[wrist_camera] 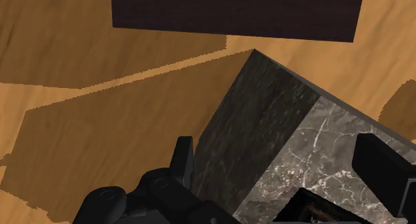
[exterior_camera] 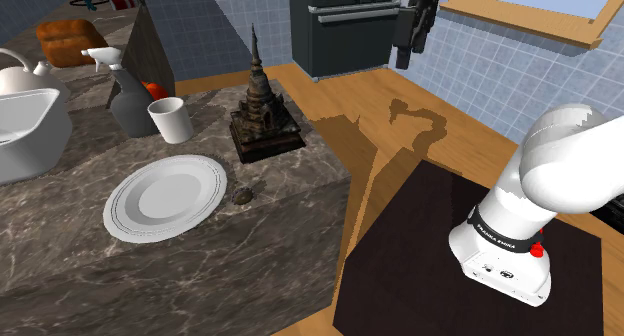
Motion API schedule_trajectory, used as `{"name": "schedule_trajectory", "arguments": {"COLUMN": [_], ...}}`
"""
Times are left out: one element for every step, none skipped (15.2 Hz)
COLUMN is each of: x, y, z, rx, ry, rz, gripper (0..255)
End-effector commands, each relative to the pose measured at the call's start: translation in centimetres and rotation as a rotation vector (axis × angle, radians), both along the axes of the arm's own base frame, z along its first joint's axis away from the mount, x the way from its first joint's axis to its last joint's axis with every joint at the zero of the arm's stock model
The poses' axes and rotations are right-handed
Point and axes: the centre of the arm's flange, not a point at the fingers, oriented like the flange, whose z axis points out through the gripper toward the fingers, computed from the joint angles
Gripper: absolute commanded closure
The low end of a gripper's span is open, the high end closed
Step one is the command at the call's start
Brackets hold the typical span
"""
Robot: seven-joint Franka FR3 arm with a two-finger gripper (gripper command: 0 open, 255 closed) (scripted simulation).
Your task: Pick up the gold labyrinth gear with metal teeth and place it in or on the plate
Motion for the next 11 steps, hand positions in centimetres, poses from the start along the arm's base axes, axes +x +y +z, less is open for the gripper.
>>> {"name": "schedule_trajectory", "arguments": {"x": [0.0, 0.3, 0.7, 1.0, 1.4, 1.8, 2.1, 2.5, 2.9, 3.3, 3.7], "y": [0.0, 1.1, 2.2, 3.3, 4.4, 5.5, 6.6, 7.6, 8.7, 9.8, 10.9], "z": [0.0, -0.6, -1.2, -1.8, -2.4, -3.0, -3.5, -4.1, -4.7, -5.3, -5.9], "rx": [0.000, 0.001, 0.002, 0.003, 0.004, 0.005, 0.007, 0.008, 0.009, 0.010, 0.011], "ry": [0.000, -0.002, -0.004, -0.006, -0.009, -0.011, -0.013, -0.015, -0.017, -0.019, -0.022], "rz": [0.000, -0.006, -0.012, -0.018, -0.024, -0.030, -0.037, -0.043, -0.049, -0.055, -0.061], "gripper": [0, 0, 0, 0, 0, 0, 0, 0, 0, 0, 0]}}
